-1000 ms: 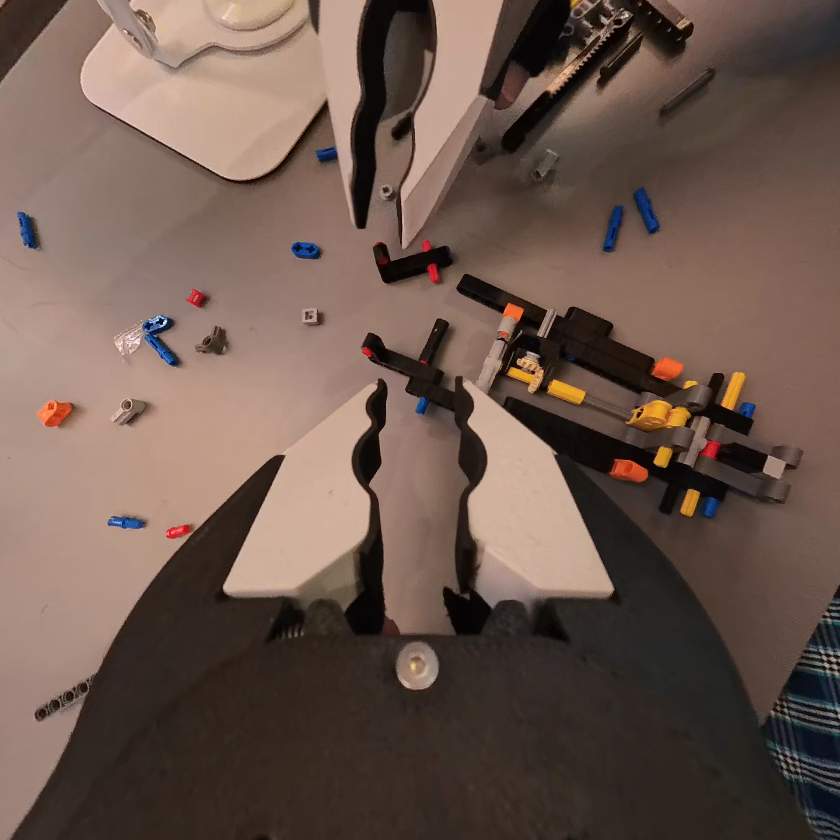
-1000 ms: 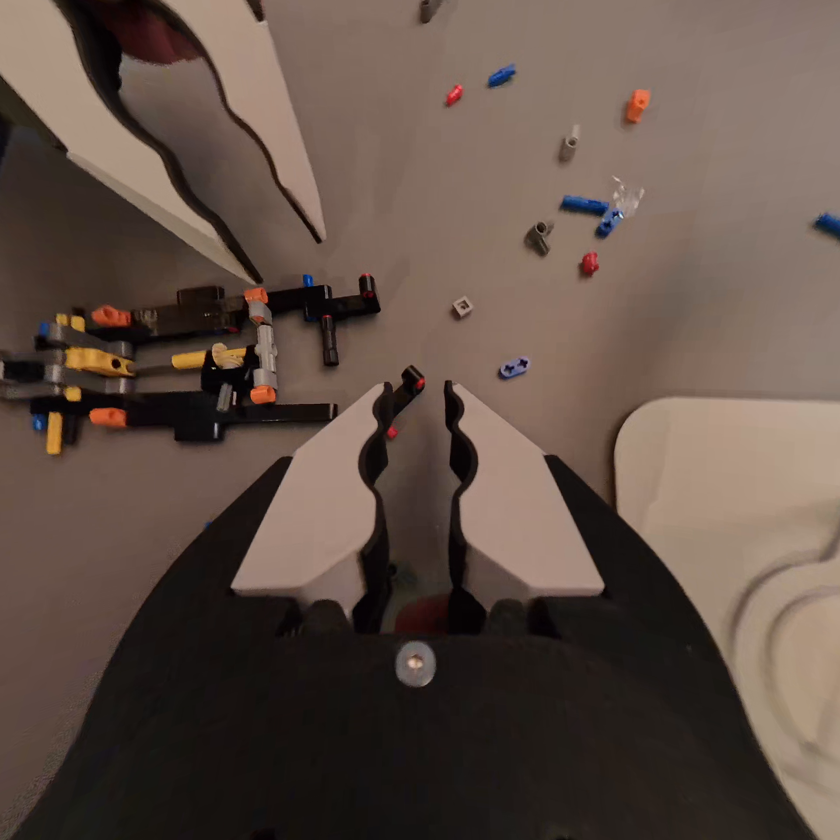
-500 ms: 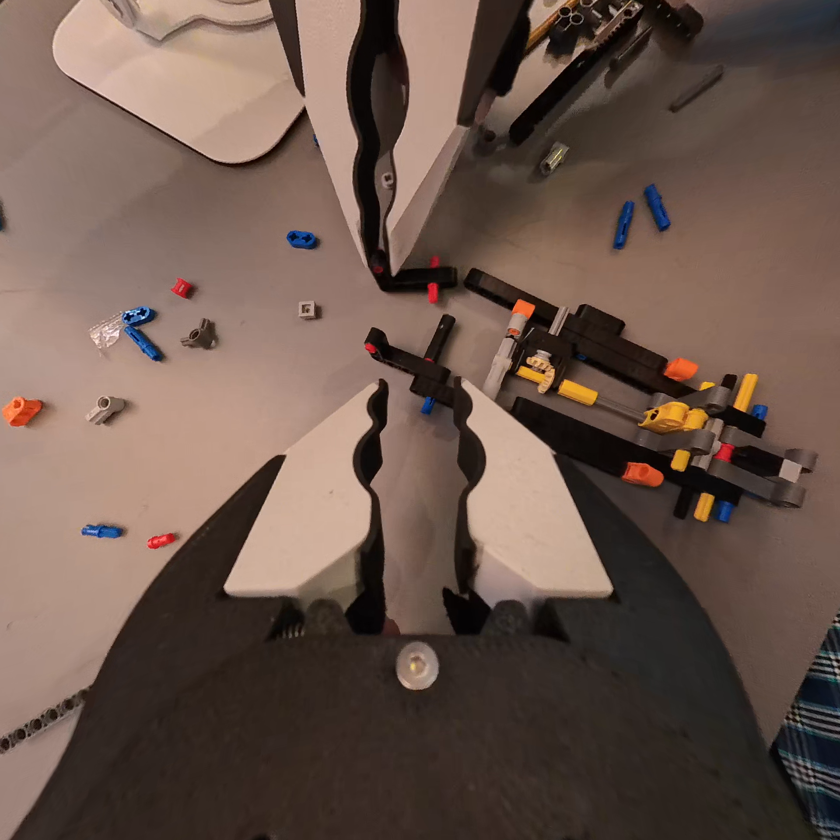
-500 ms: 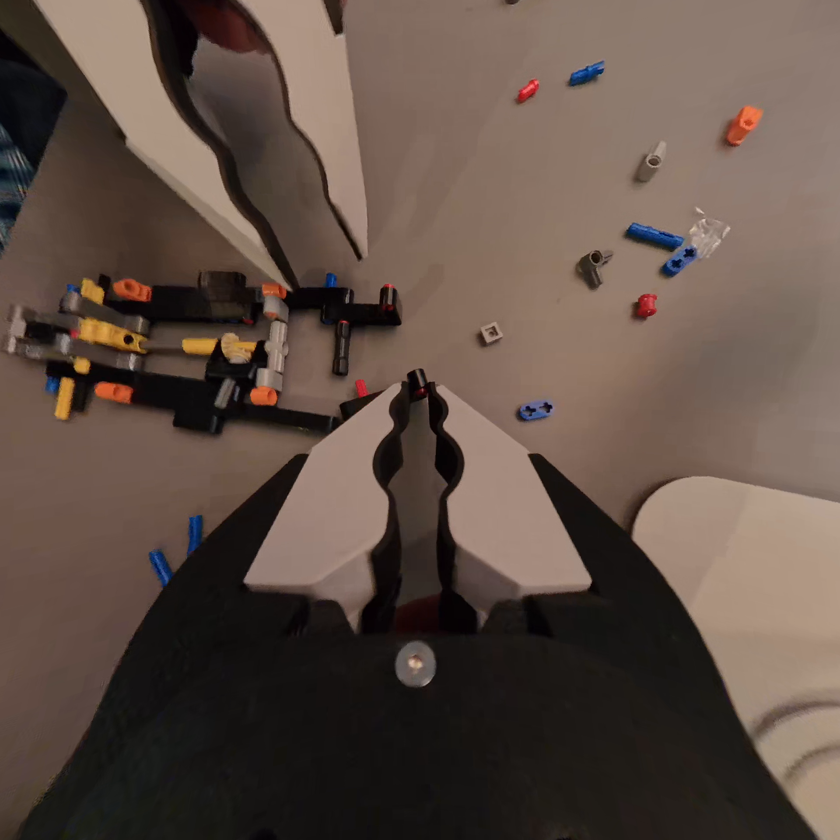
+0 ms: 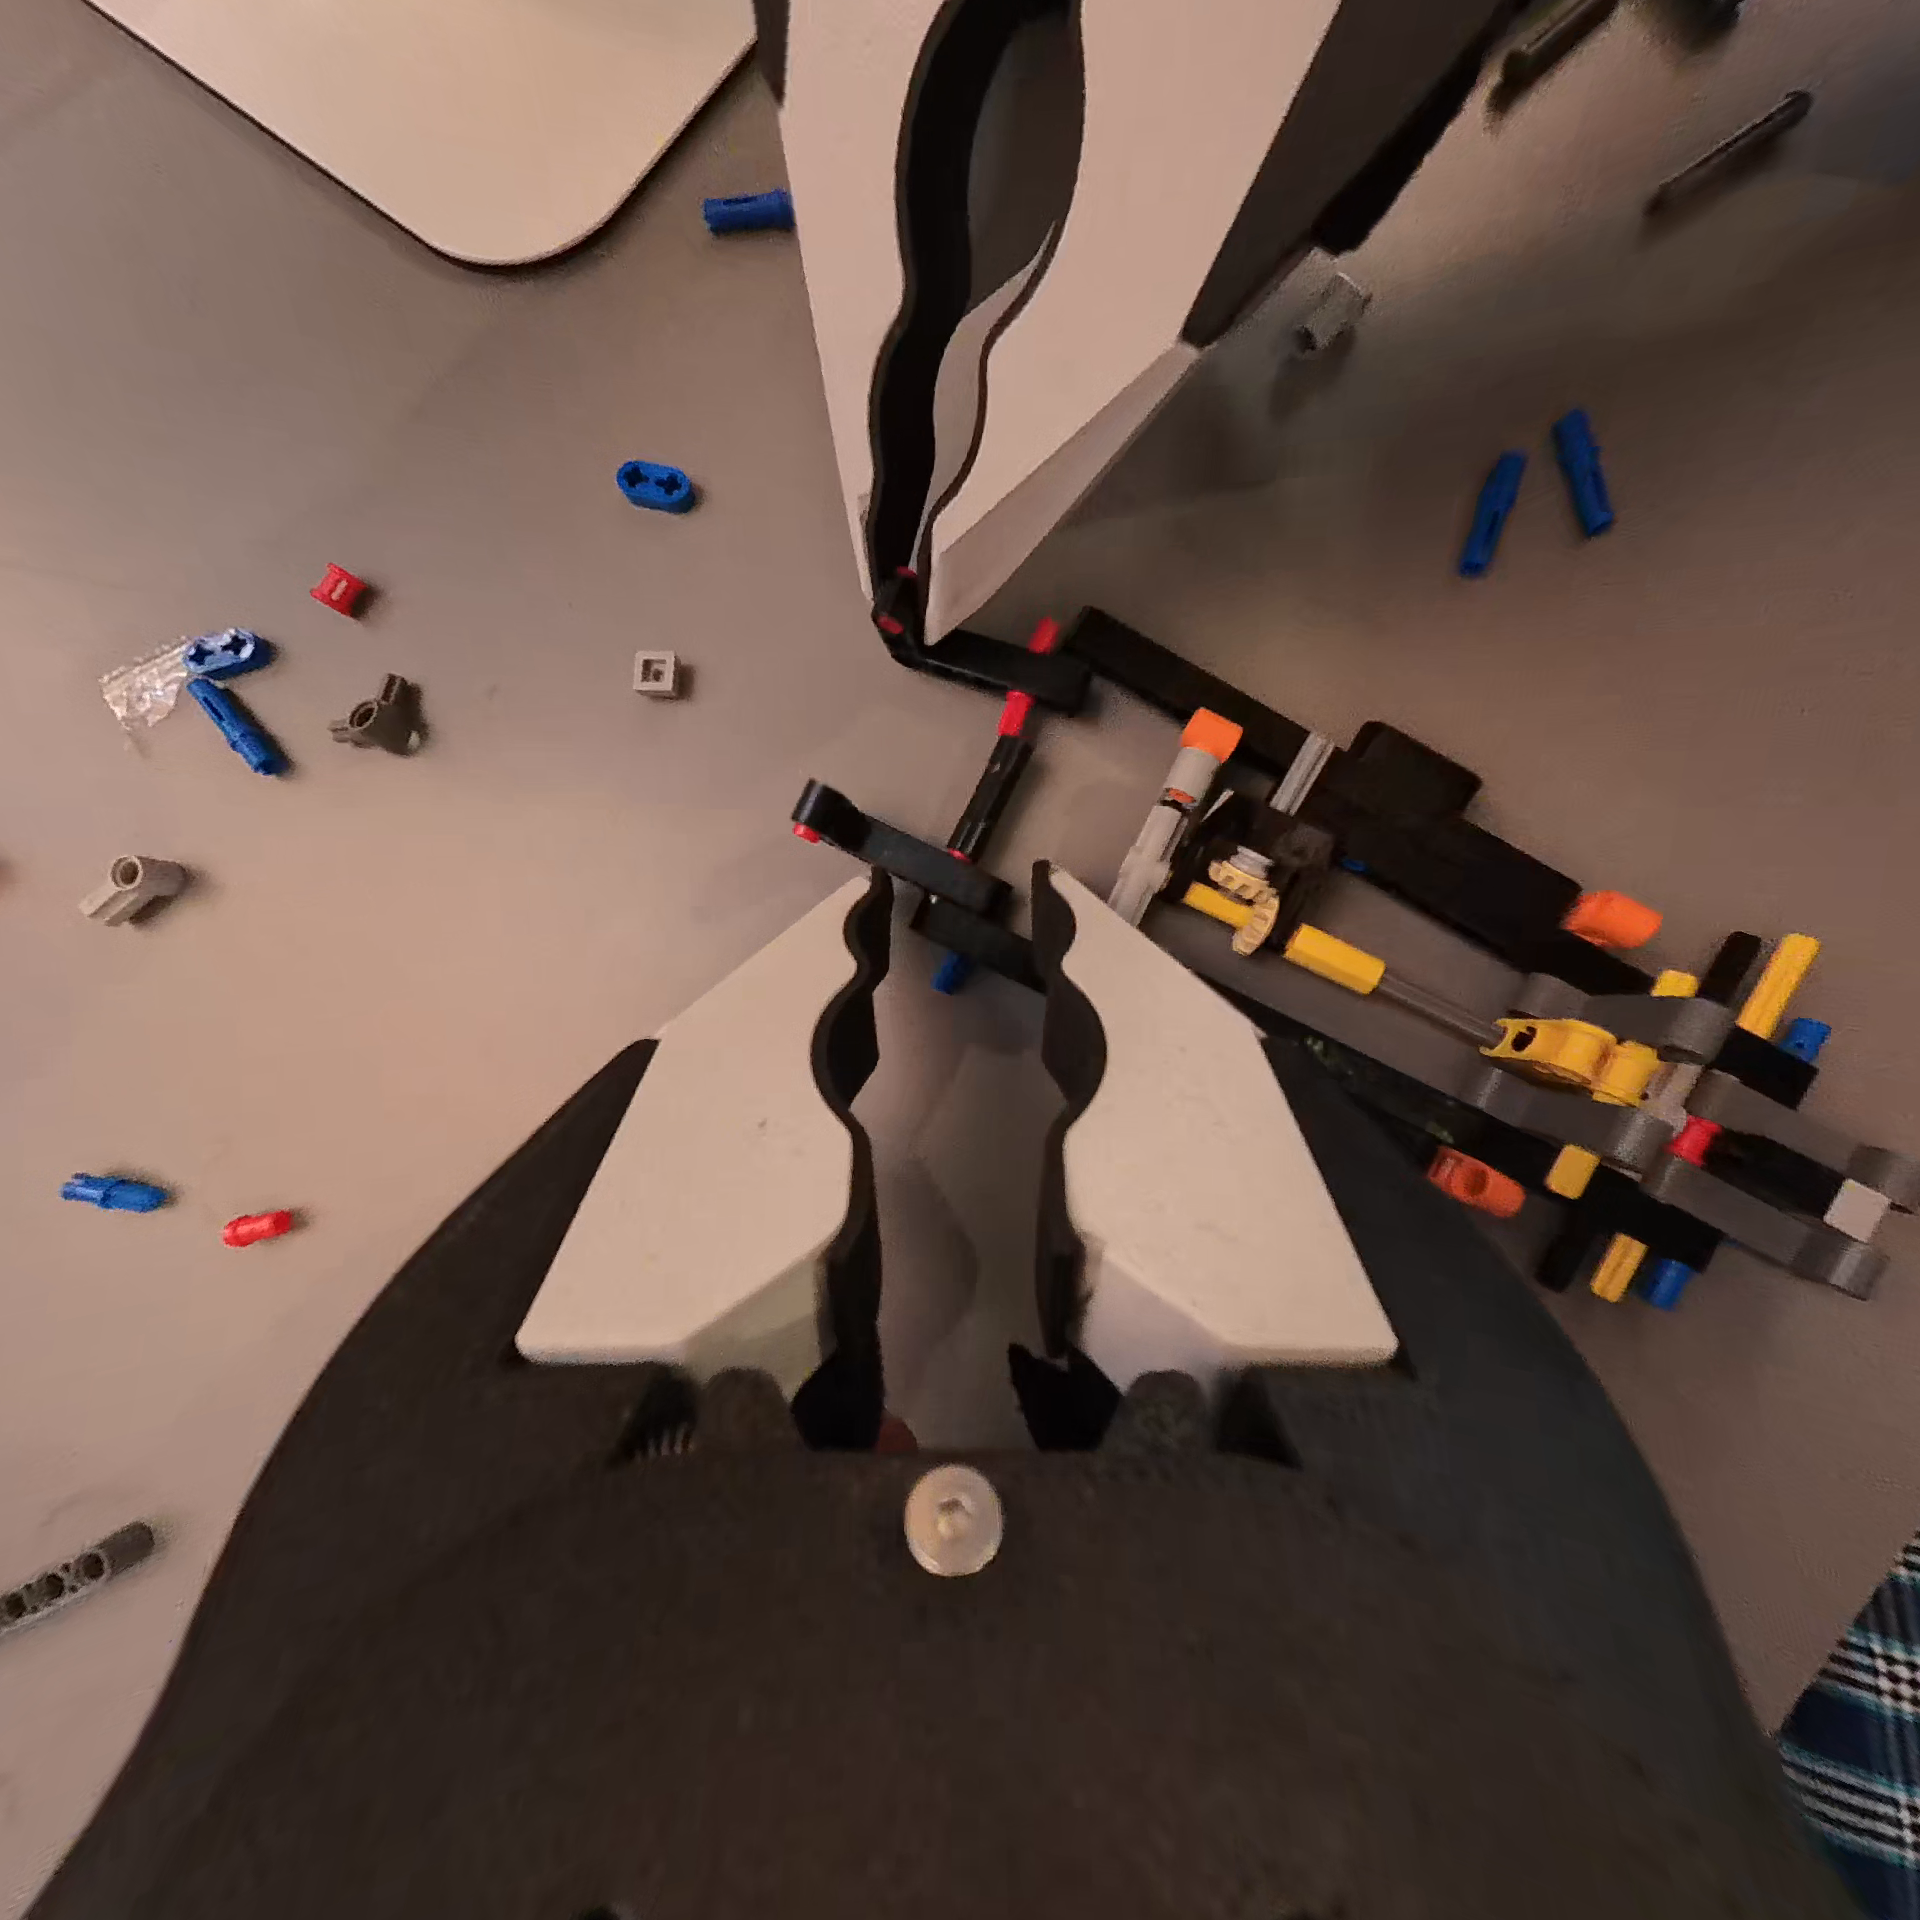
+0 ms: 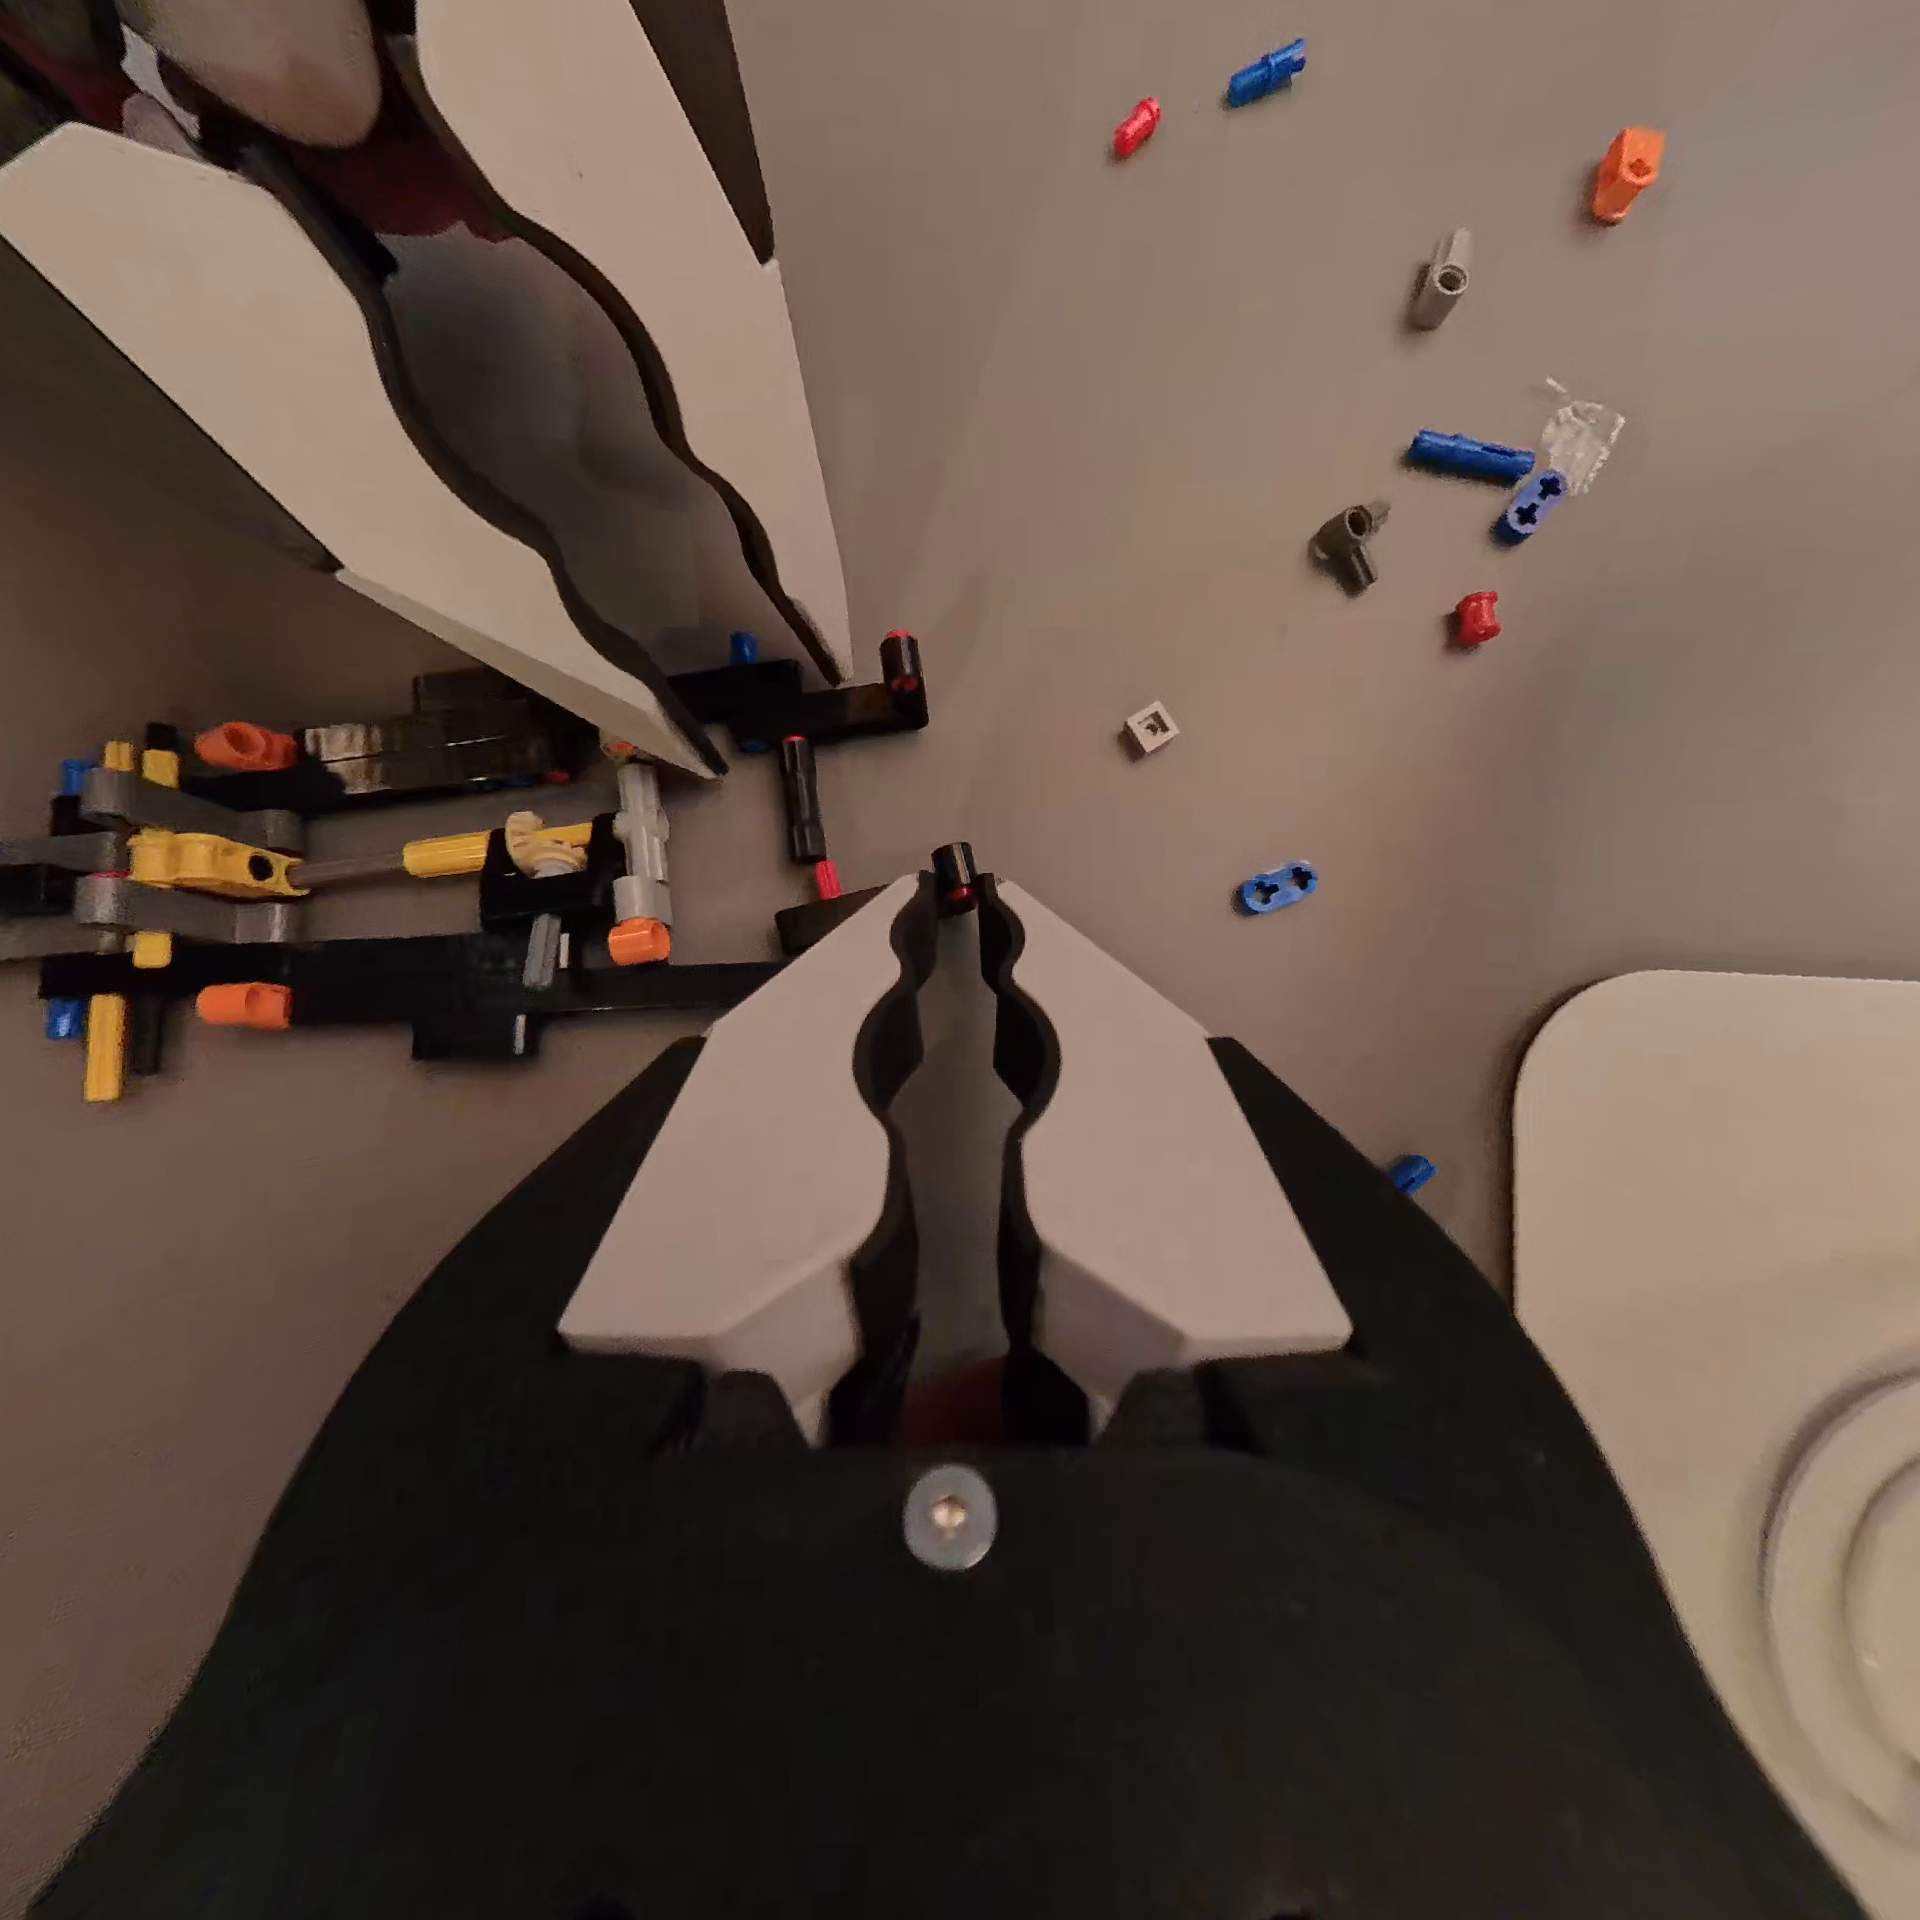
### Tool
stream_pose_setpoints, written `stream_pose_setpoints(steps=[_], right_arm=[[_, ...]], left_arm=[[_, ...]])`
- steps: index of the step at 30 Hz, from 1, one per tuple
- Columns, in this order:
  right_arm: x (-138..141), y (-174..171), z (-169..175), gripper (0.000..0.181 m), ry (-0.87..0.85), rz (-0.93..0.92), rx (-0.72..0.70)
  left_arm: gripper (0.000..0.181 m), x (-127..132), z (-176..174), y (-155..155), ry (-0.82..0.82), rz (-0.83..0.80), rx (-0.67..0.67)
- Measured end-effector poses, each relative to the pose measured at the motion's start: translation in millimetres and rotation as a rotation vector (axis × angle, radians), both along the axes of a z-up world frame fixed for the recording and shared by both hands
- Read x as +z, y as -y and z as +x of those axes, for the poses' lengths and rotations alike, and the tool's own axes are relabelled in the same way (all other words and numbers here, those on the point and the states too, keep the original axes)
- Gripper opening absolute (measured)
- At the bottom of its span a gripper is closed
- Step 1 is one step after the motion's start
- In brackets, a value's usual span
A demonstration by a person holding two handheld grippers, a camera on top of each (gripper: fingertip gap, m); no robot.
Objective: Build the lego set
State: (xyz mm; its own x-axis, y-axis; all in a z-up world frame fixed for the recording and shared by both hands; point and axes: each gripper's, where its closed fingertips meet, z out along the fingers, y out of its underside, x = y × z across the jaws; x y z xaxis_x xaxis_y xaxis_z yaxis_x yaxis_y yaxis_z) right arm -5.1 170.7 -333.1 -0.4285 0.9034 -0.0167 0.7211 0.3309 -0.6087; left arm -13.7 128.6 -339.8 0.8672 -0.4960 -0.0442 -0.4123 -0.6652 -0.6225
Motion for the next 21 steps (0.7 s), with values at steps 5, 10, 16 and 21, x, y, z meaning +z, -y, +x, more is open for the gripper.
stream_pose_setpoints(steps=[5,10,16,21], right_arm=[[0,3,-2,0.005,-0.031,0.021,-0.034],[1,6,-3,0.005,-0.057,0.028,-0.051],[7,10,-4,0.005,-0.099,-0.014,-0.051],[6,11,-3,0.005,-0.103,0.000,-0.060]], left_arm=[[0.026,-4,-3,2,0.013,-0.008,0.026],[0.025,-4,-5,2,0.013,-0.010,0.037],[0.022,-4,-6,1,-0.003,-0.004,0.048],[0.021,-4,-5,0,-0.017,-0.006,0.039]])
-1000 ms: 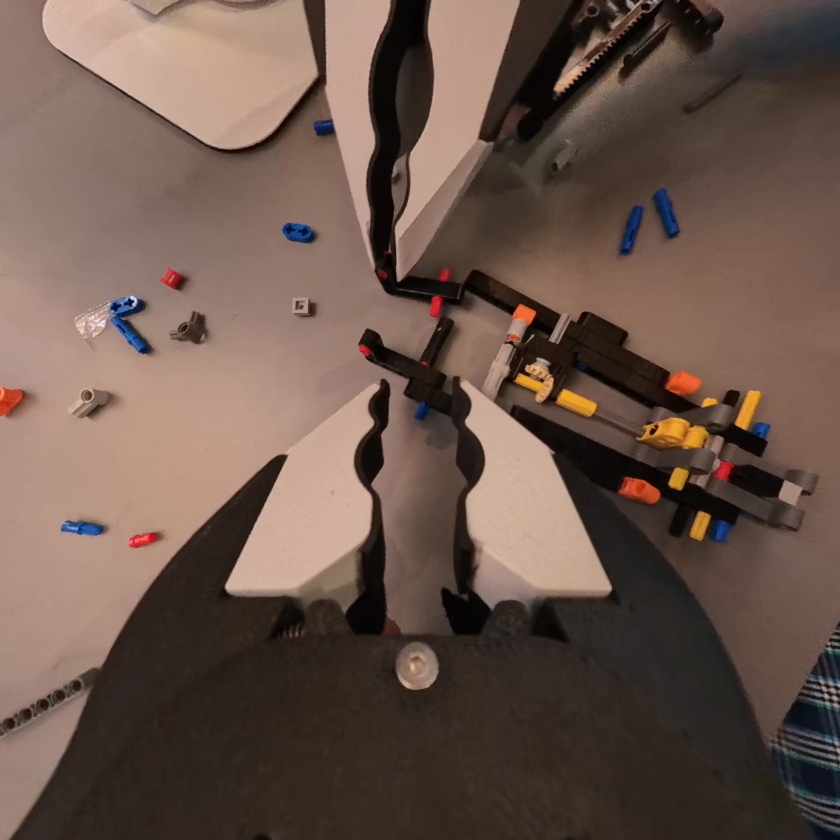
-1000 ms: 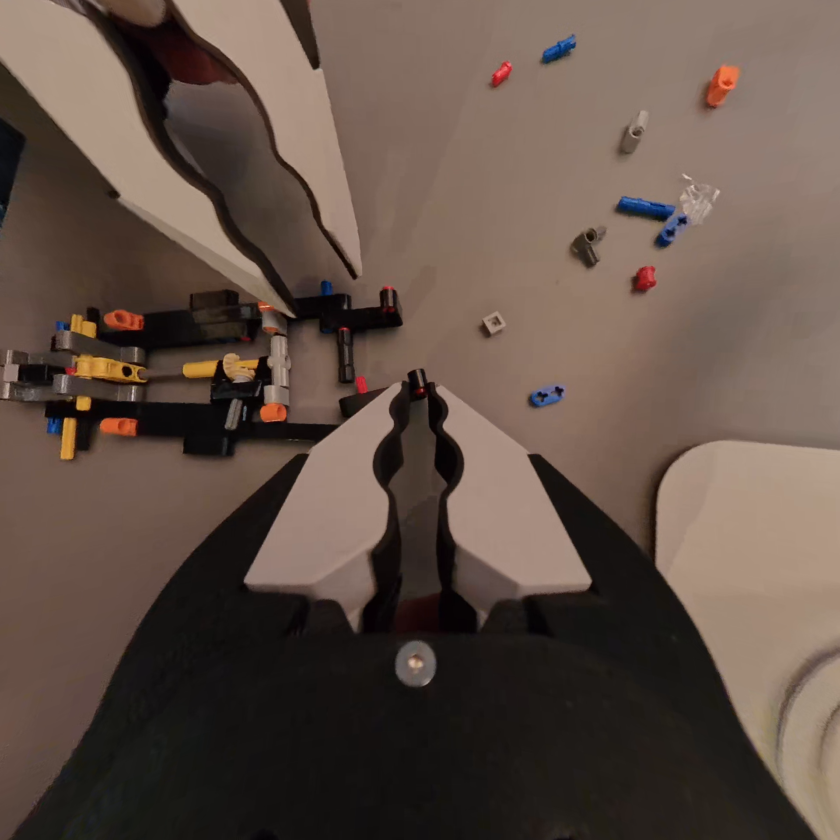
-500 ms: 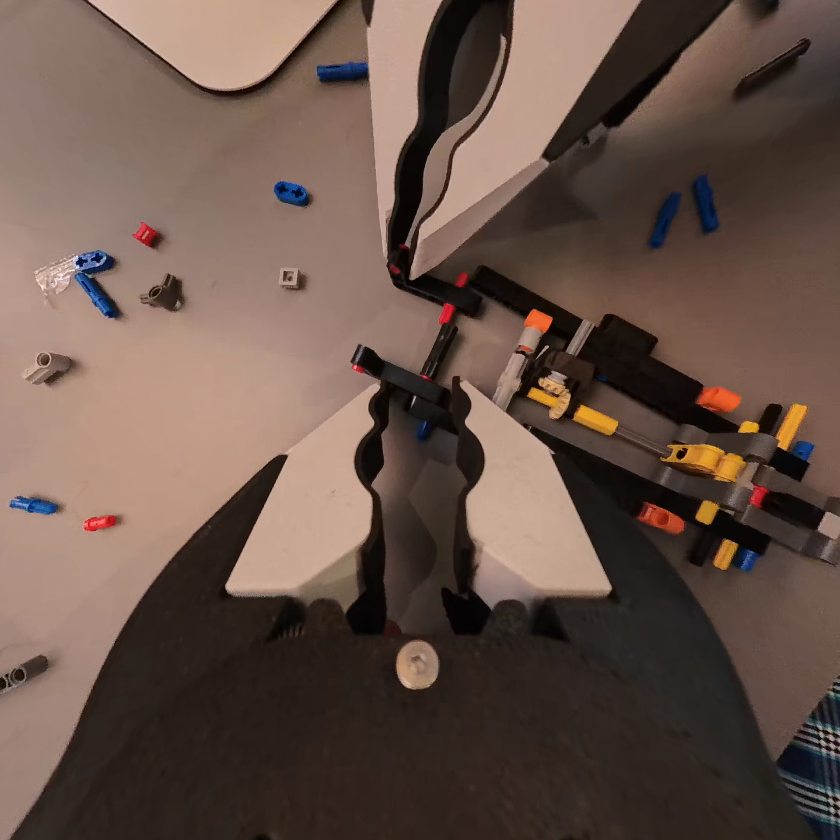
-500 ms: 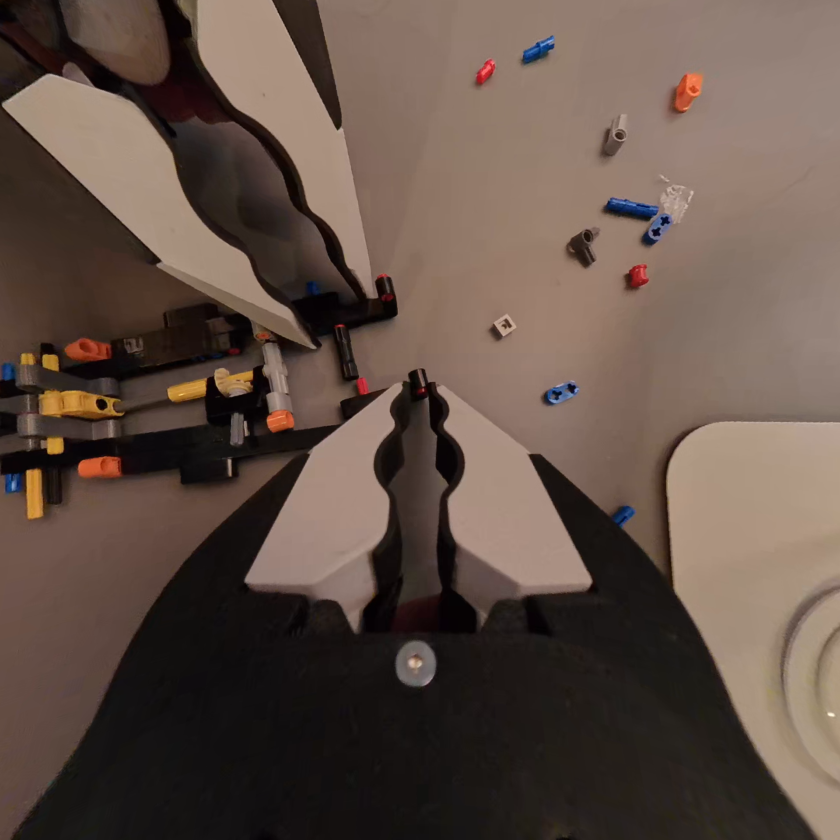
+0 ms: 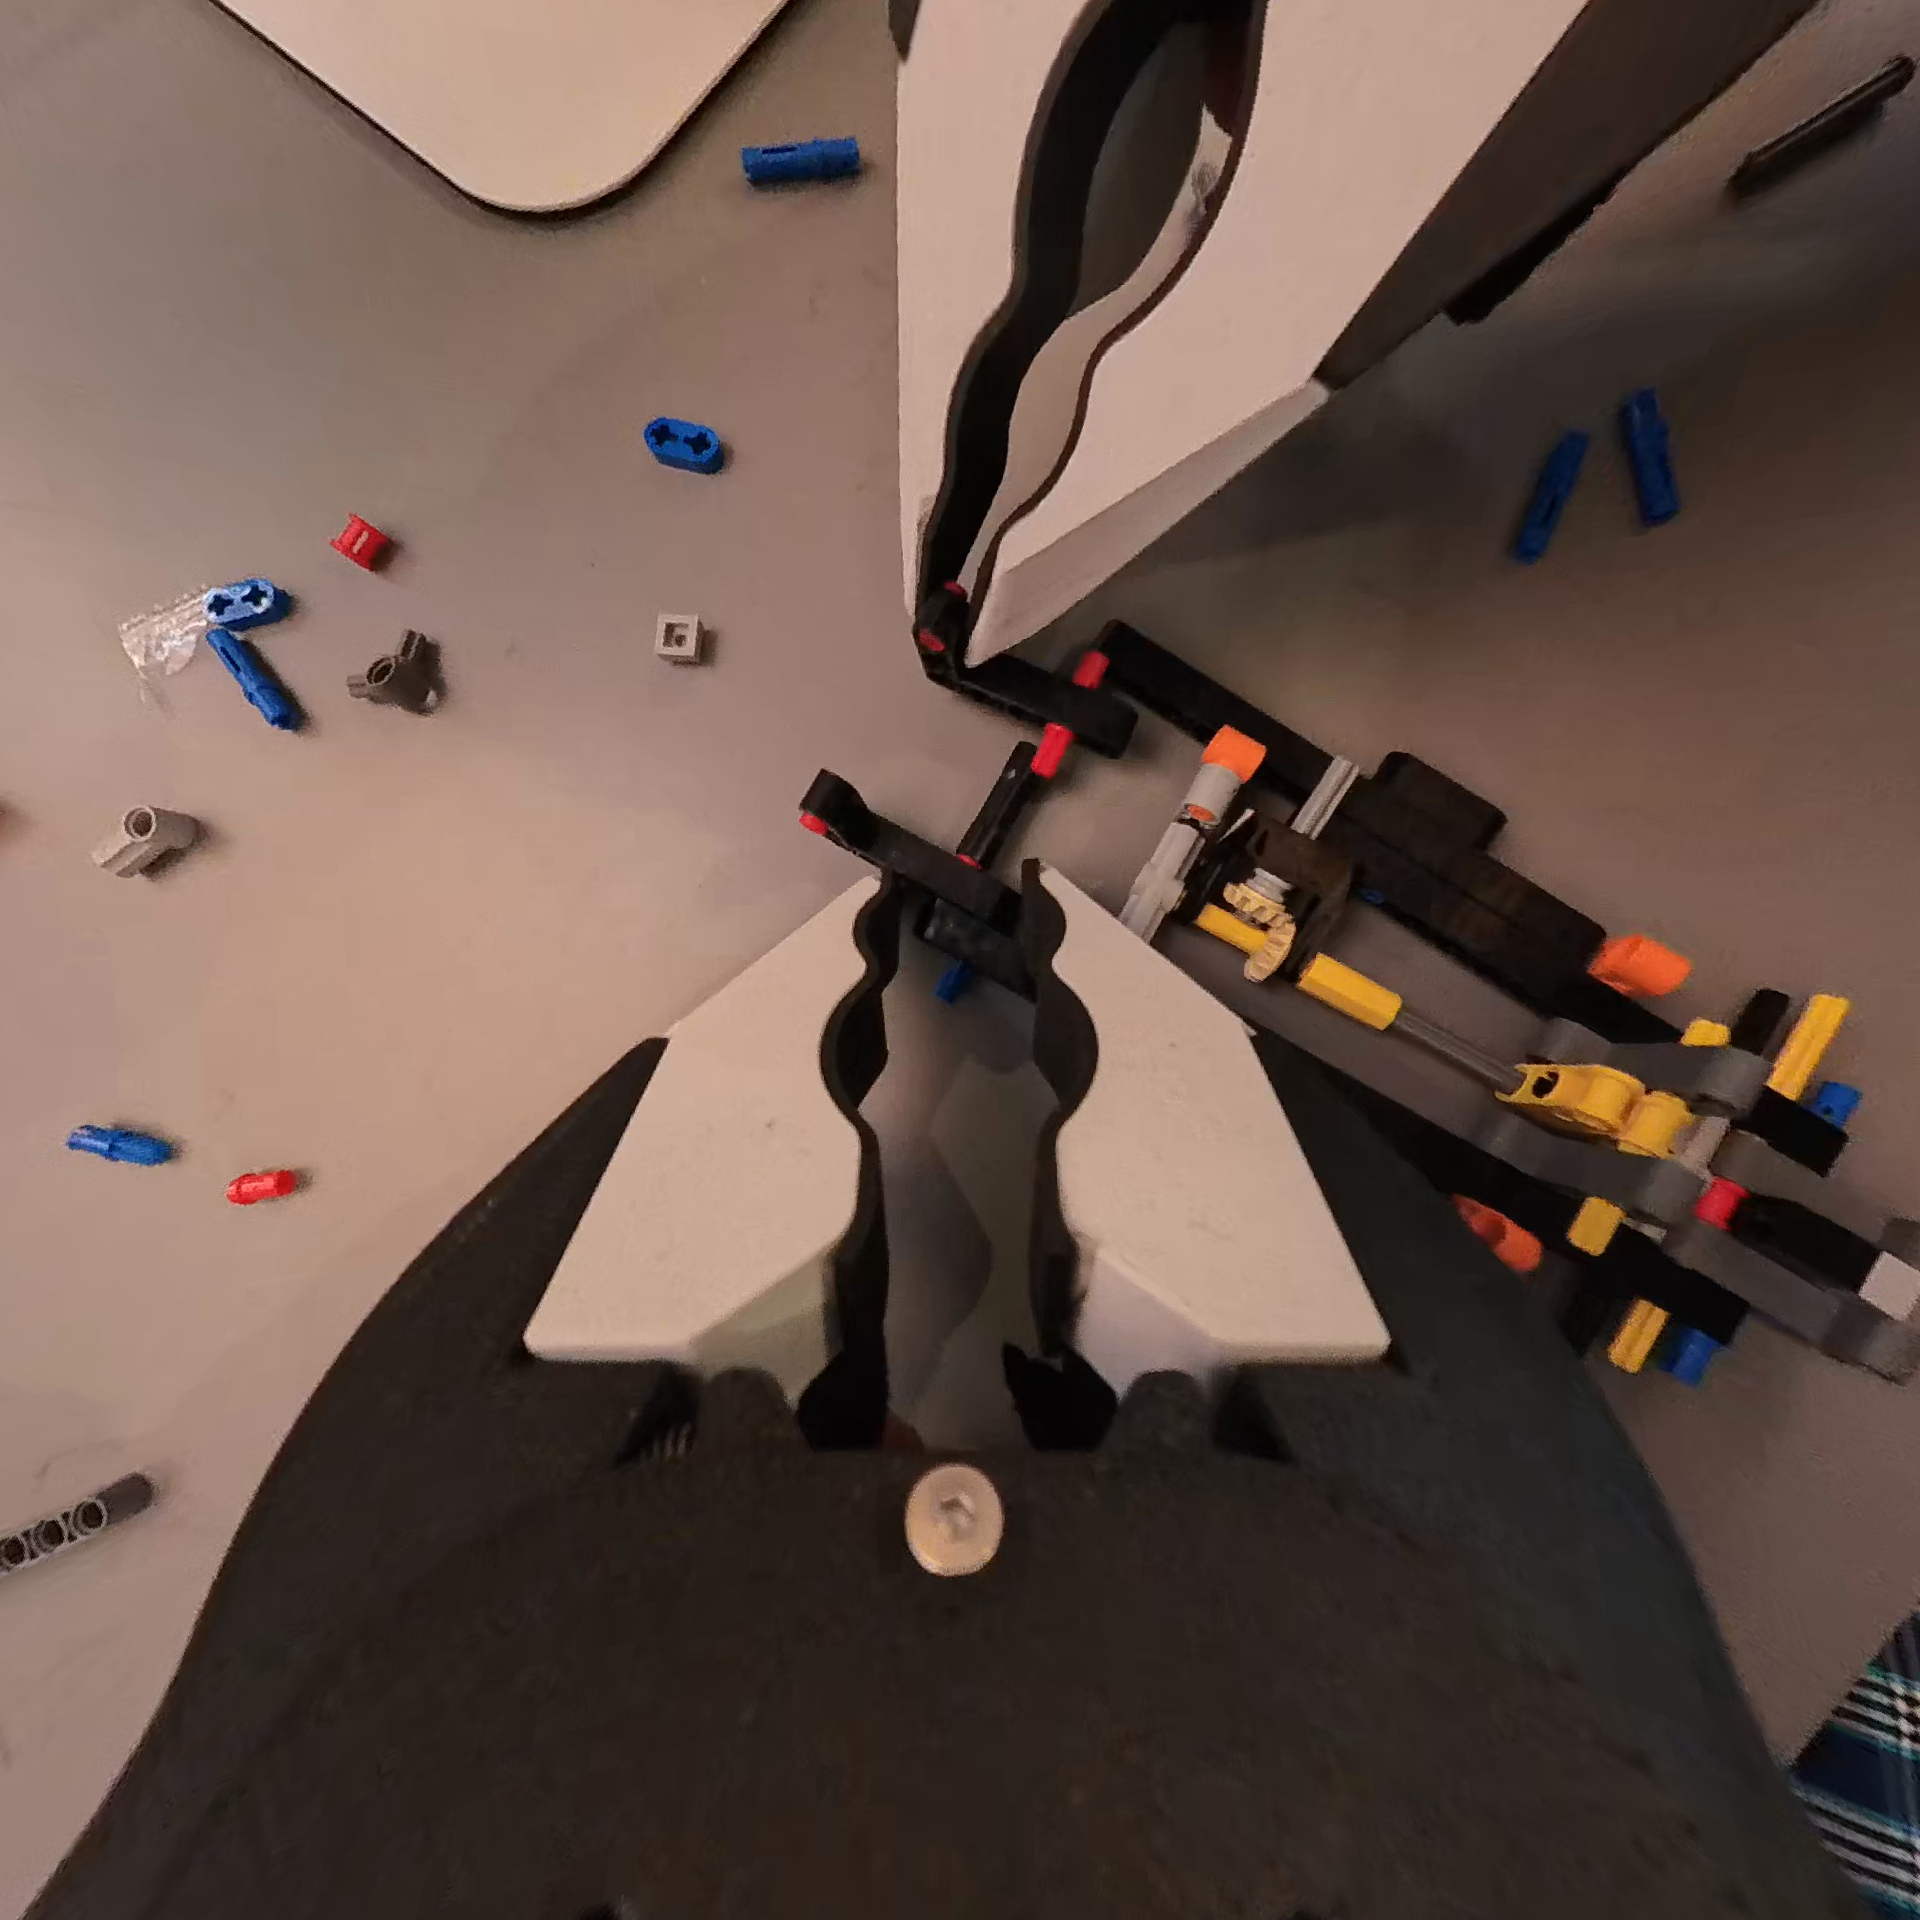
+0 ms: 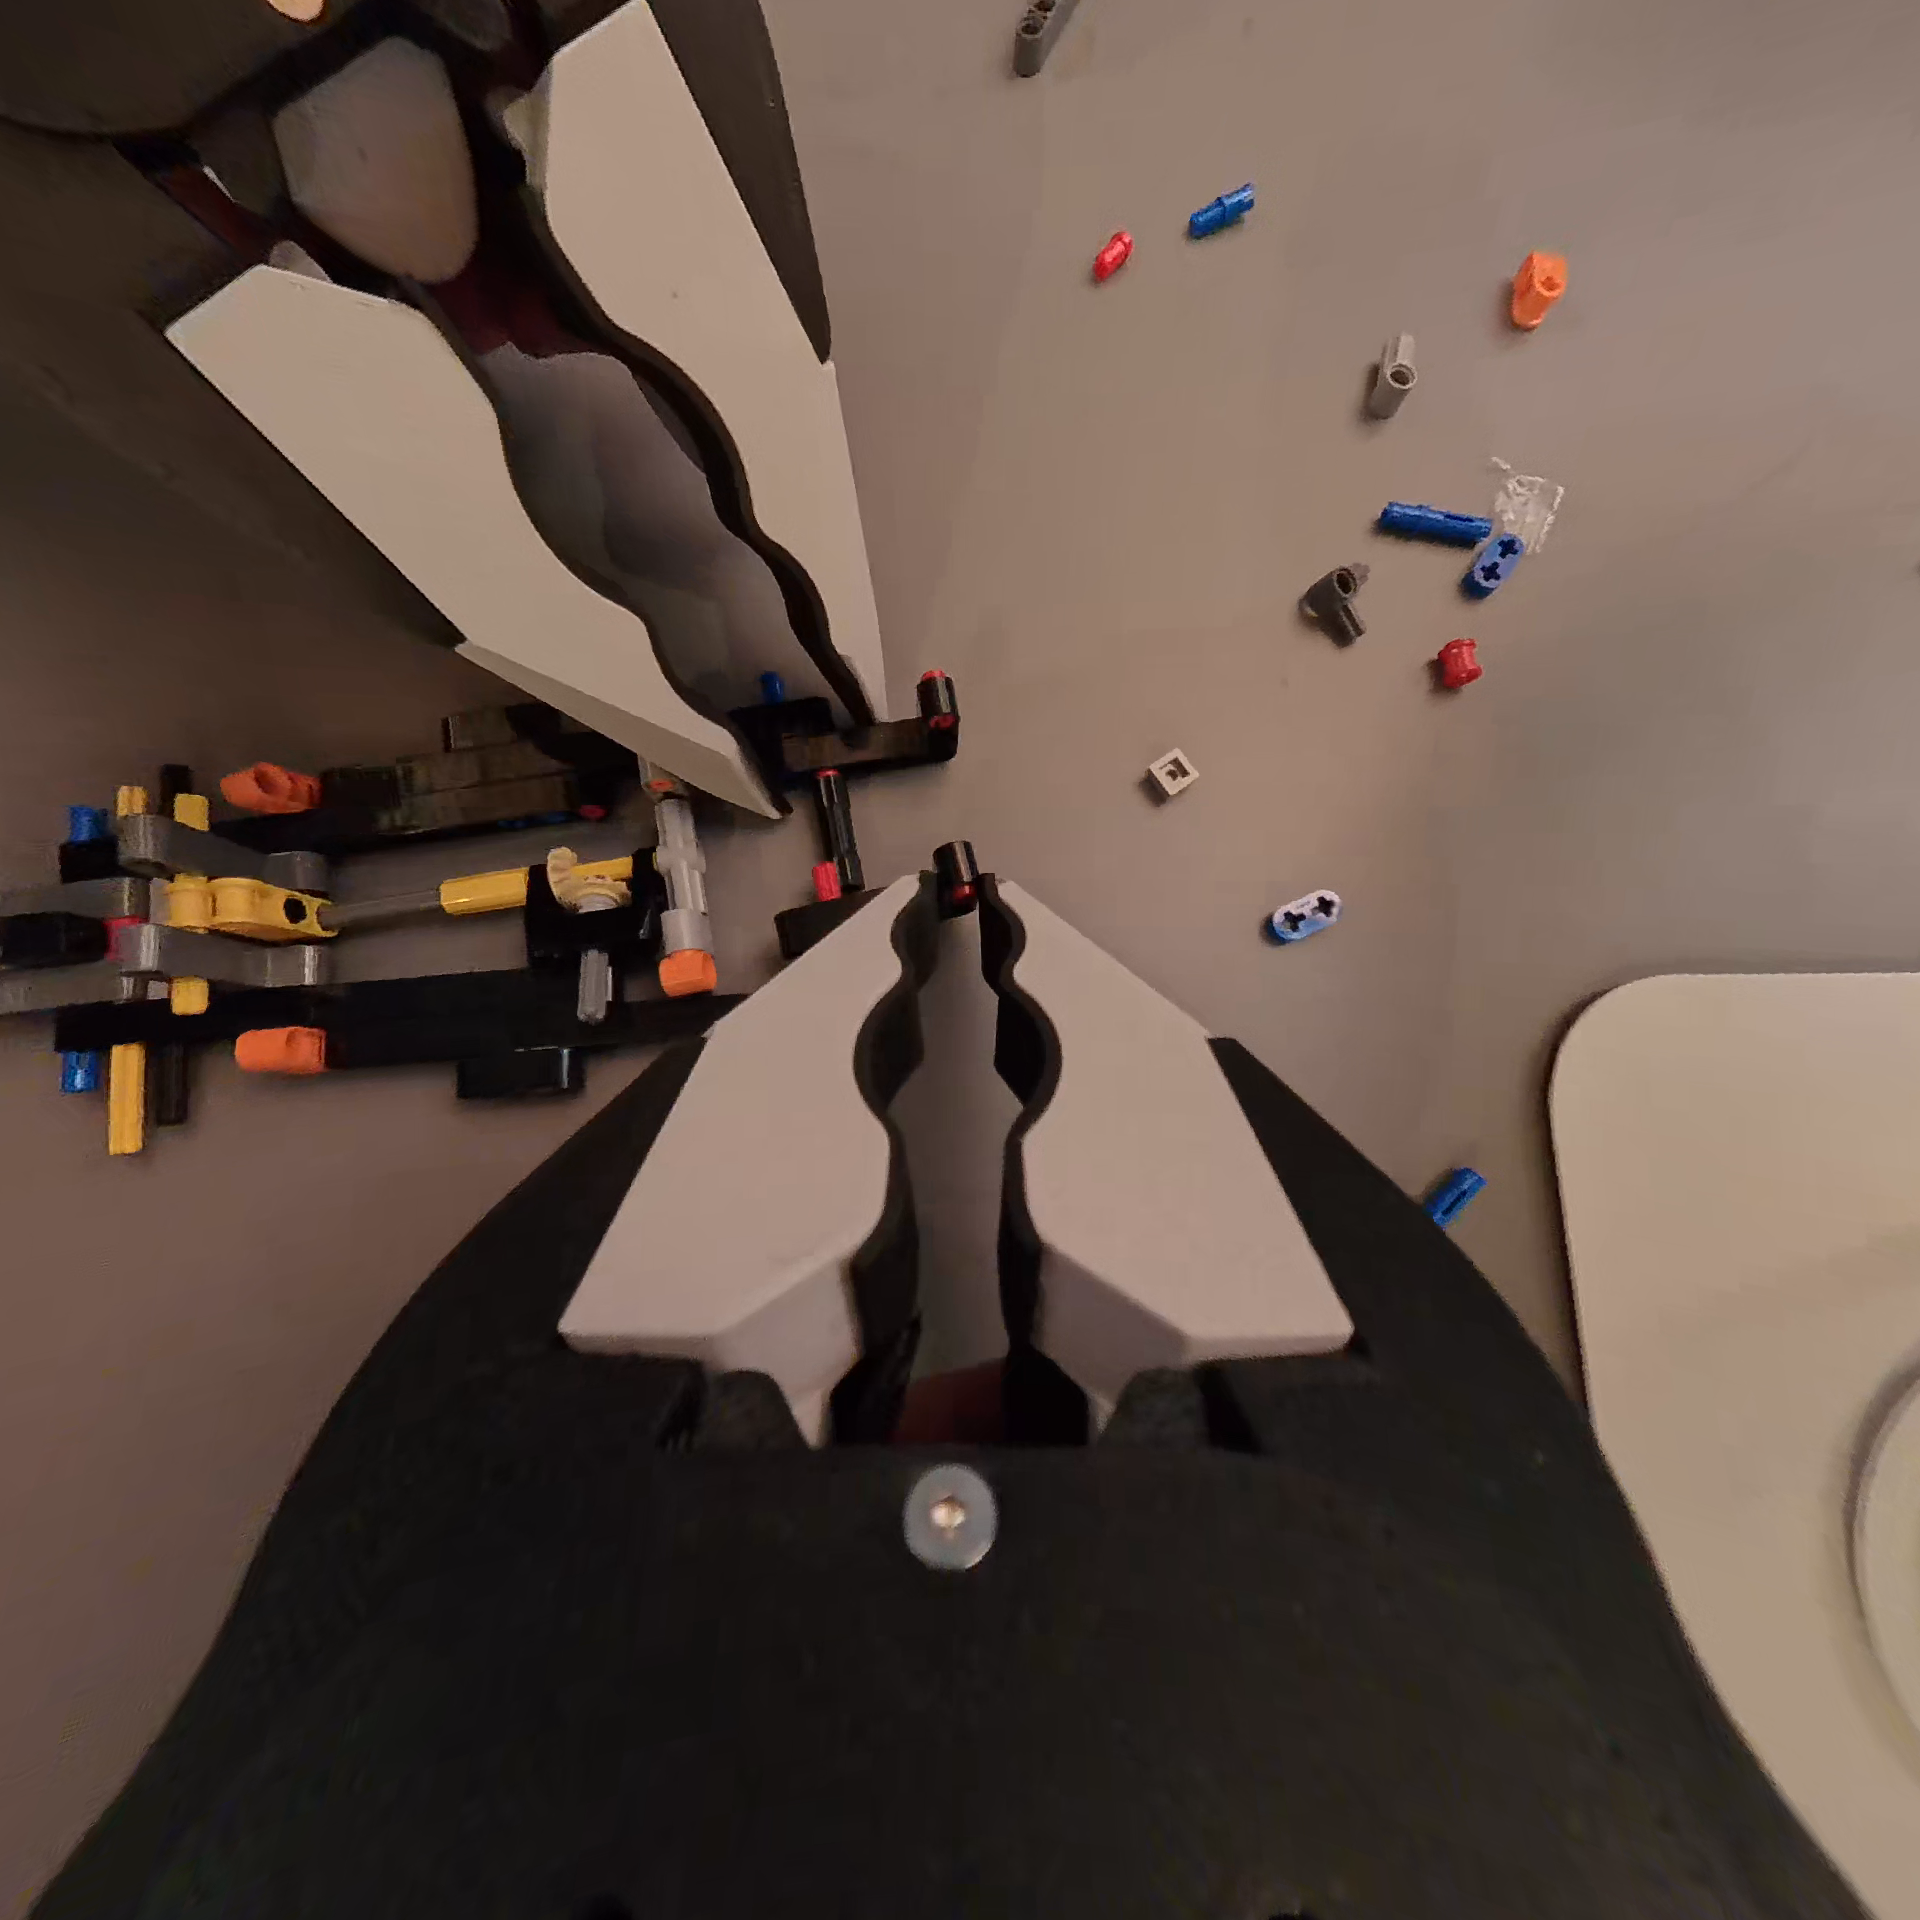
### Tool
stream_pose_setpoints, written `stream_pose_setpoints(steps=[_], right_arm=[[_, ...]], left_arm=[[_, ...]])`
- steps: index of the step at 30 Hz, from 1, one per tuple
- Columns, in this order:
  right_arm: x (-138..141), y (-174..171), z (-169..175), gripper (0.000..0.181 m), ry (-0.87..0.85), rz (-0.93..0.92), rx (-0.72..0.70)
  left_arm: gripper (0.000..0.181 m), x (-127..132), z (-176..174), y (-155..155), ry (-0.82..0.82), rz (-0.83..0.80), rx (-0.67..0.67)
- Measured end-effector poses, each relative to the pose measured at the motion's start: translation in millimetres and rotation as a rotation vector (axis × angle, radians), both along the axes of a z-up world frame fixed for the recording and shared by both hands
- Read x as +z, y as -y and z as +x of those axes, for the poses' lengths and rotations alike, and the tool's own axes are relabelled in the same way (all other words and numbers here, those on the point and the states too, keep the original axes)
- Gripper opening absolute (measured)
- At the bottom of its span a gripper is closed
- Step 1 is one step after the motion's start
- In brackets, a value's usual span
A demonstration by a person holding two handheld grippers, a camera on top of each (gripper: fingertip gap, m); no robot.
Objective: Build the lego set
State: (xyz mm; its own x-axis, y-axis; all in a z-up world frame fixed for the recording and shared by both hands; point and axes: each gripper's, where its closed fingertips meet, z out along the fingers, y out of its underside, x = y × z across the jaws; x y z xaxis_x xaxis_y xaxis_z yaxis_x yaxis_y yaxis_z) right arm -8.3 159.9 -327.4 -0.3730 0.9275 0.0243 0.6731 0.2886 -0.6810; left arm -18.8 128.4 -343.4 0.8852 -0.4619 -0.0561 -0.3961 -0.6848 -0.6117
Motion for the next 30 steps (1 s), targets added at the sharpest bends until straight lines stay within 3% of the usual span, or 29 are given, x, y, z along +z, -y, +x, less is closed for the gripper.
stream_pose_setpoints(steps=[7,15,30], right_arm=[[0,-13,-1,0.005,0.010,0.057,-0.020],[-2,-4,1,0.004,-0.010,0.036,0.031],[-6,-5,-1,0.005,-0.040,0.031,-0.107]], left_arm=[[0.021,0,0,0,0.002,-0.004,-0.001],[0.019,0,-1,-1,-0.002,0.000,0.008],[0.018,0,-1,-2,-0.011,-0.001,0.011]])
